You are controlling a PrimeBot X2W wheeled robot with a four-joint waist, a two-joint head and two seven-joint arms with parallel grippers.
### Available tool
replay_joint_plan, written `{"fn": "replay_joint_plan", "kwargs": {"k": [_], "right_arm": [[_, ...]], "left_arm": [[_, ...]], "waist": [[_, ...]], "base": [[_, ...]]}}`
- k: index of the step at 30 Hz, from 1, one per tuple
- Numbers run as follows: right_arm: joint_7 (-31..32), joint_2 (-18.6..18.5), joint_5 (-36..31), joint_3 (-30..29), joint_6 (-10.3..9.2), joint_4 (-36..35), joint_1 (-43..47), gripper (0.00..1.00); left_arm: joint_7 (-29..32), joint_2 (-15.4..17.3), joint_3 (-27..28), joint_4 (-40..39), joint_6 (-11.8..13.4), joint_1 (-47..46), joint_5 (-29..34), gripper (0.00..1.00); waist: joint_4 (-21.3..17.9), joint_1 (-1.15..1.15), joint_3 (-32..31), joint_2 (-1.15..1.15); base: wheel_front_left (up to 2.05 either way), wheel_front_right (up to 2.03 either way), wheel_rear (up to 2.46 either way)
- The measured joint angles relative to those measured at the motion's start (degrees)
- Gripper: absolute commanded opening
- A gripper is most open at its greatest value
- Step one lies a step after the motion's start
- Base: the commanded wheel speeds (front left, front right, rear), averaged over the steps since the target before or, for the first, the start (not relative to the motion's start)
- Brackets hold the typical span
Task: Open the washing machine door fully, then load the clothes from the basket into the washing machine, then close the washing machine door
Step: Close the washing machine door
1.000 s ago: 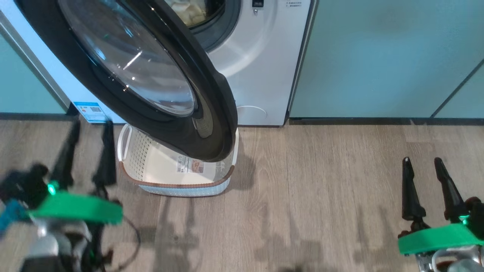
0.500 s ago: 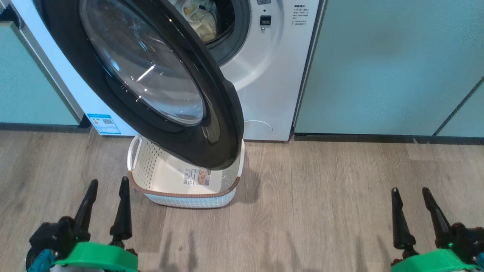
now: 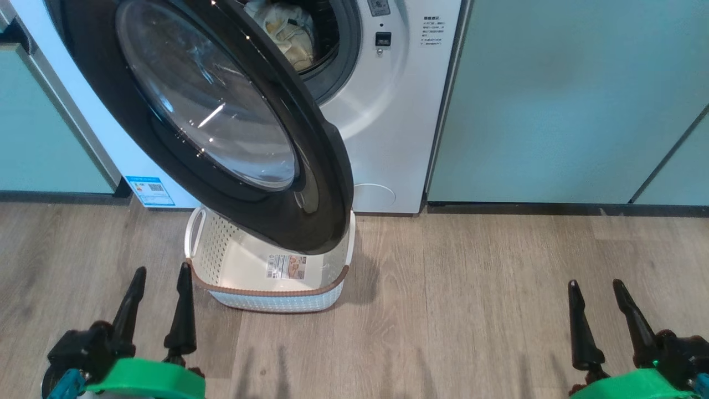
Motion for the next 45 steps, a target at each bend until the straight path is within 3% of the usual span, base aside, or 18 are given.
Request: {"fn": "replay_joint_plan", "kwargs": {"k": [5,6,7,8,22,29,36,45], "right_arm": [[0.1,0.0,0.0,0.0,0.00,-0.1,0.0,1.00],[0.1,0.0,0.0,0.0,0.00,-0.1,0.0,0.87],[0.1,0.0,0.0,0.0,0.00,-0.1,0.0,0.11],[0.3,0.0,0.0,0.1,0.00,-0.1,0.0,0.00],[0.9,0.0,0.1,0.5,0.00,-0.2,0.0,0.00],[0.9,0.0,0.1,1.6,0.00,1.3,-0.5,0.00],[0.5,0.0,1.7,3.6,0.00,7.6,-7.5,0.00],[-0.6,-0.1,3.8,8.5,0.00,21.1,-20.5,0.00]], "left_arm": [[0.0,0.0,-0.2,0.0,0.2,0.0,0.1,1.00],[0.0,0.0,-0.3,0.0,0.3,0.0,0.1,1.00],[0.0,0.0,-0.3,0.0,0.3,0.0,0.1,1.00],[-0.2,-0.1,-0.4,0.0,0.3,0.0,0.1,1.00],[-0.2,-0.1,-1.3,0.1,0.5,0.0,0.5,1.00],[-0.2,-0.1,-2.3,0.0,0.5,-0.2,0.5,1.00],[-0.2,-0.1,-3.8,0.3,0.4,-2.0,0.6,1.00],[-0.7,-0.5,-6.0,2.0,-0.6,-5.2,1.2,1.00]], "waist": [[-0.1,0.01,-0.1,0.00],[-0.1,0.01,-0.2,0.00],[-0.1,0.00,-0.2,0.00],[-0.1,0.01,-0.2,0.00],[0.4,0.01,0.2,0.00],[2.8,0.01,0.5,0.00],[6.7,0.01,1.4,0.00],[13.1,0.01,2.5,0.00]], "base": [[0.00,0.00,0.00],[0.00,0.00,0.00],[0.00,0.00,0.00],[0.00,0.00,0.00],[0.00,0.00,0.00],[0.00,0.00,0.00],[0.00,0.00,0.00],[0.00,0.00,0.00]]}}
